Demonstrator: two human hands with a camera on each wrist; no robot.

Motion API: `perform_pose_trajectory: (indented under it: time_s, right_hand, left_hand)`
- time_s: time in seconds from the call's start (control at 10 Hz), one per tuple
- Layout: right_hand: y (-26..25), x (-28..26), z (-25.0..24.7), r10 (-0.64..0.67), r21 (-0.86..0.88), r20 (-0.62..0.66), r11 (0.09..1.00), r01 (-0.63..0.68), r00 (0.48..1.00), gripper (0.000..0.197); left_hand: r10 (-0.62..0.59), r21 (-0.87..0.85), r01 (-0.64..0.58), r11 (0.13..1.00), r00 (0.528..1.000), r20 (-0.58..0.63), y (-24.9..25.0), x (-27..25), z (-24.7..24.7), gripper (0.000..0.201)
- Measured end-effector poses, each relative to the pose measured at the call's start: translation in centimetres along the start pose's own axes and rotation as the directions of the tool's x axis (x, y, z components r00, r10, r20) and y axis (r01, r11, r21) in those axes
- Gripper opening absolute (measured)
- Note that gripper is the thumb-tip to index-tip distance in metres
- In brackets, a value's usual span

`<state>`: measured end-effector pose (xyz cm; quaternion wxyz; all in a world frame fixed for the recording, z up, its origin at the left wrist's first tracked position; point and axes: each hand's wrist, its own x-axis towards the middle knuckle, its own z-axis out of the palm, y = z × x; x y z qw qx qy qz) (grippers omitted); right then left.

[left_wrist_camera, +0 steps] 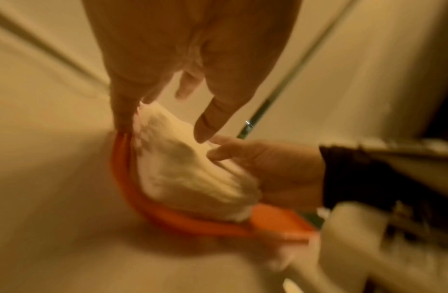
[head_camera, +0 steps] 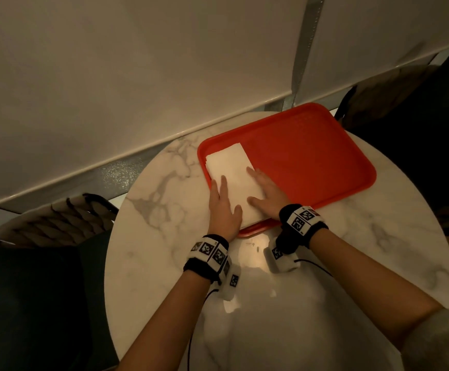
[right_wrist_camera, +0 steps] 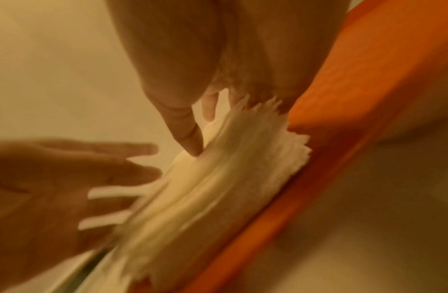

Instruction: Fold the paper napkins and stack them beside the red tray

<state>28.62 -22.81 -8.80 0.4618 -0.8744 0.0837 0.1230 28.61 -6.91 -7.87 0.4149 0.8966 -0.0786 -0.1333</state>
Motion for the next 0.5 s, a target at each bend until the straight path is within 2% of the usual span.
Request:
perform_pose_trajectory:
  time_s: [0.1, 0.3, 0.4, 0.5]
  right_hand:
    - [-0.1, -0.3, 0.3, 0.022, -0.097, 0.052, 0.995, -0.017, 0.998, 0.071]
    - [-1.9, -1.2, -1.3, 0.036, -0.214, 0.087, 0.977, -0.016, 0.996, 0.073]
    - [-3.8, -3.4, -2.8, -0.020, -0.209, 0.089, 0.977, 0.039, 0.996, 0.070]
    - [-6.6, -6.6, -5.9, -0.182, -0.090, -0.036, 0.980, 0.179, 0.983, 0.061]
  left_hand:
    - [0.057, 0.185, -0.079, 0.980, 0.991, 0.121, -0.9, -0.4, 0.6, 0.059]
    - [0.018, 0.217, -0.048, 0.975, 0.990, 0.142, 0.6, -1.5, -1.0, 0.058]
    - [-0.006, 0.096, 0.001, 0.995, 0.999, 0.047, 1.9, -2.8, -2.7, 0.053]
    - [-0.056, -0.062, 0.051, 0.997, 0.994, -0.097, 1.3, -5.7, -3.9, 0.038]
